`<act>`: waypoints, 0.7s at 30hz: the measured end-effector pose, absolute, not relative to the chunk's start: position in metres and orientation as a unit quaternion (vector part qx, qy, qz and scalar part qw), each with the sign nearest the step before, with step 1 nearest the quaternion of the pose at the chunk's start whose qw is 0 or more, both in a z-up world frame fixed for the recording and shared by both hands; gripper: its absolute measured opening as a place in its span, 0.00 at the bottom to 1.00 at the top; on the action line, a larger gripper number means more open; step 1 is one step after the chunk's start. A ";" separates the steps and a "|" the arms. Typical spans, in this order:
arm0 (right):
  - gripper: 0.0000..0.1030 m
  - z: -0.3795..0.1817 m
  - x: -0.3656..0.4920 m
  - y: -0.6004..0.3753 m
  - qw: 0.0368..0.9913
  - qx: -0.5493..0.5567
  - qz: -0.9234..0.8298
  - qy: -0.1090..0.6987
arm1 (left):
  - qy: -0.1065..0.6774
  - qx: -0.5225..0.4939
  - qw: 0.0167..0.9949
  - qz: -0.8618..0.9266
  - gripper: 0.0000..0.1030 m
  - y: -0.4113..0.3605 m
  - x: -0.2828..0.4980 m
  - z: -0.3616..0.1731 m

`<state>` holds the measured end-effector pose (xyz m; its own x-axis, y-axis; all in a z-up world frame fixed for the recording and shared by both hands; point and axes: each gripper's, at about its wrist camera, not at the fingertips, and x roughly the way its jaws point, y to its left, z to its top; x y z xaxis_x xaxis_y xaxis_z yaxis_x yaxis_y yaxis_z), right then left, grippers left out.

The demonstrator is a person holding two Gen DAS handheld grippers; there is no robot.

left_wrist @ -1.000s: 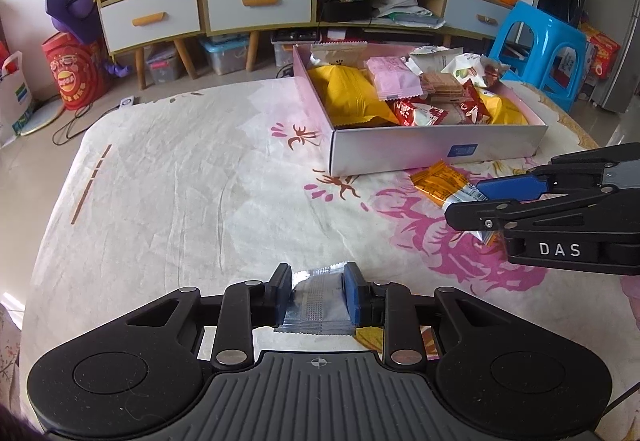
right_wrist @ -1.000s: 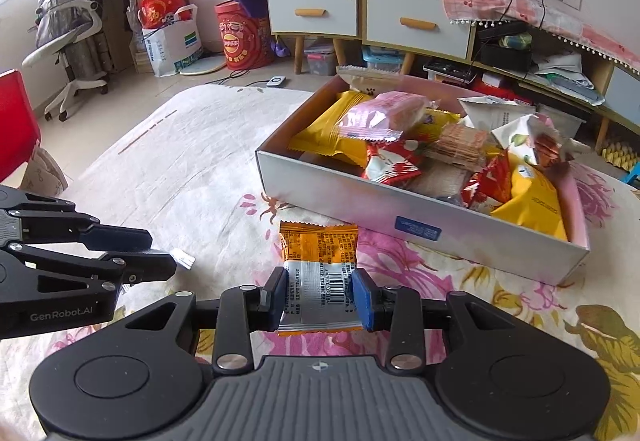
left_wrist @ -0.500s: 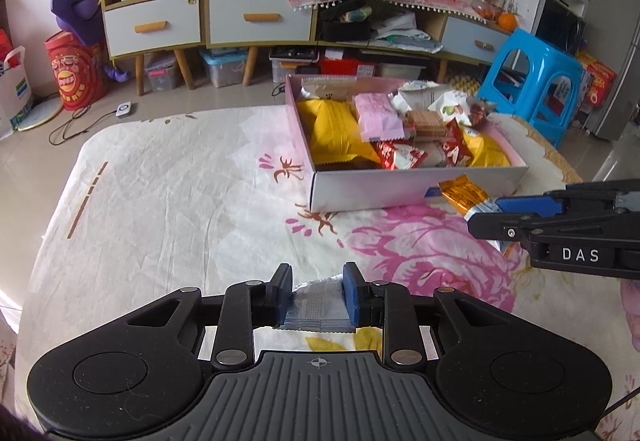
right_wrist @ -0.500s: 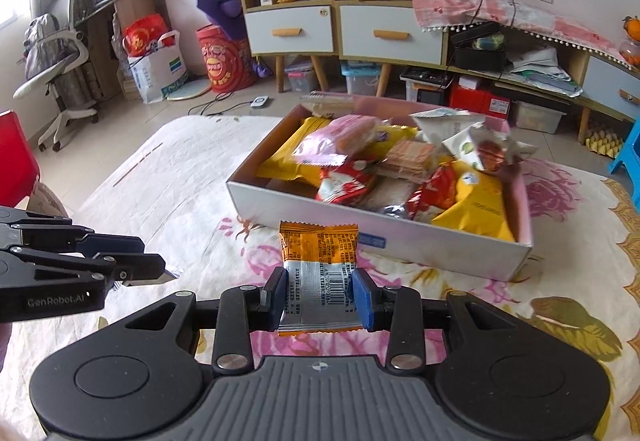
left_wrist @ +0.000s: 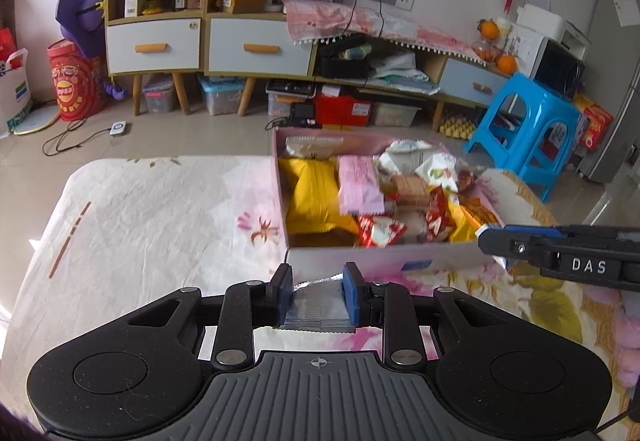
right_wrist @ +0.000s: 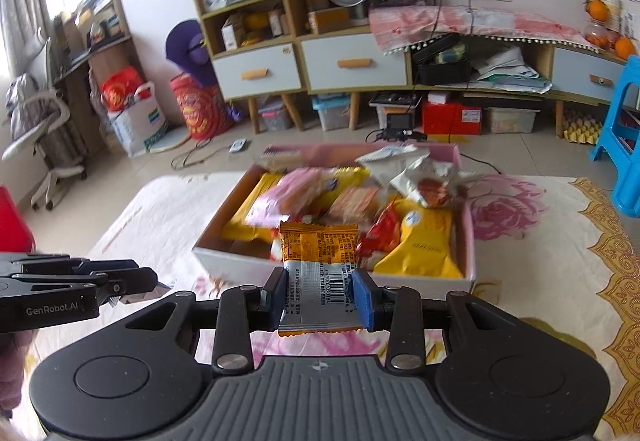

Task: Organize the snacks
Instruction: 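Carry the silver packet and orange-and-white packet over the pink box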

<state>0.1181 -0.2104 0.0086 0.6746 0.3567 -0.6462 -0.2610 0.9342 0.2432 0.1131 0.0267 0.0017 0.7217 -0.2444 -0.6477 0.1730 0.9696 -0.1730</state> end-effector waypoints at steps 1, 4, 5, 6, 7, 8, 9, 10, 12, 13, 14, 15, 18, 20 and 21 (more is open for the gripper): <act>0.25 0.009 0.120 -0.212 0.914 0.070 0.167 0.364 | 0.352 -0.054 0.928 -0.113 0.24 0.026 0.117 0.003; 0.25 0.010 0.129 -0.217 0.915 0.093 0.161 0.359 | 0.338 -0.066 0.931 -0.122 0.24 0.022 0.129 0.006; 0.25 0.009 0.131 -0.219 0.914 0.104 0.159 0.358 | 0.336 -0.068 0.931 -0.123 0.24 0.021 0.134 0.006; 0.25 0.009 0.134 -0.221 0.913 0.114 0.158 0.358 | 0.334 -0.070 0.932 -0.125 0.24 0.019 0.138 0.006; 0.25 0.008 0.137 -0.222 0.912 0.124 0.157 0.358 | 0.331 -0.073 0.932 -0.128 0.24 0.018 0.142 0.005; 0.25 0.007 0.140 -0.223 0.911 0.133 0.155 0.357 | 0.330 -0.073 0.932 -0.131 0.24 0.016 0.146 0.004; 0.26 0.006 0.142 -0.224 0.910 0.141 0.154 0.357 | 0.327 -0.073 0.933 -0.132 0.24 0.015 0.151 0.003; 0.26 0.004 0.144 -0.225 0.908 0.152 0.155 0.358 | 0.326 -0.072 0.933 -0.133 0.24 0.014 0.155 0.001; 0.26 0.001 0.149 -0.227 0.904 0.171 0.156 0.361 | 0.324 -0.072 0.934 -0.134 0.24 0.012 0.162 -0.003; 0.26 -0.001 0.151 -0.228 0.902 0.178 0.156 0.361 | 0.324 -0.071 0.934 -0.136 0.24 0.011 0.166 -0.005; 0.26 -0.003 0.153 -0.228 0.900 0.184 0.155 0.362 | 0.323 -0.069 0.934 -0.137 0.24 0.010 0.169 -0.008; 0.26 -0.004 0.155 -0.229 0.899 0.189 0.155 0.363 | 0.321 -0.065 0.935 -0.138 0.24 0.009 0.170 -0.012; 0.26 -0.012 0.160 -0.228 0.899 0.191 0.147 0.367 | 0.325 -0.051 0.935 -0.132 0.24 0.005 0.178 -0.023; 0.26 -0.016 0.164 -0.227 0.898 0.192 0.139 0.370 | 0.329 -0.046 0.935 -0.127 0.24 0.004 0.183 -0.029; 0.26 -0.018 0.166 -0.227 0.898 0.192 0.136 0.371 | 0.331 -0.044 0.934 -0.126 0.24 0.004 0.184 -0.032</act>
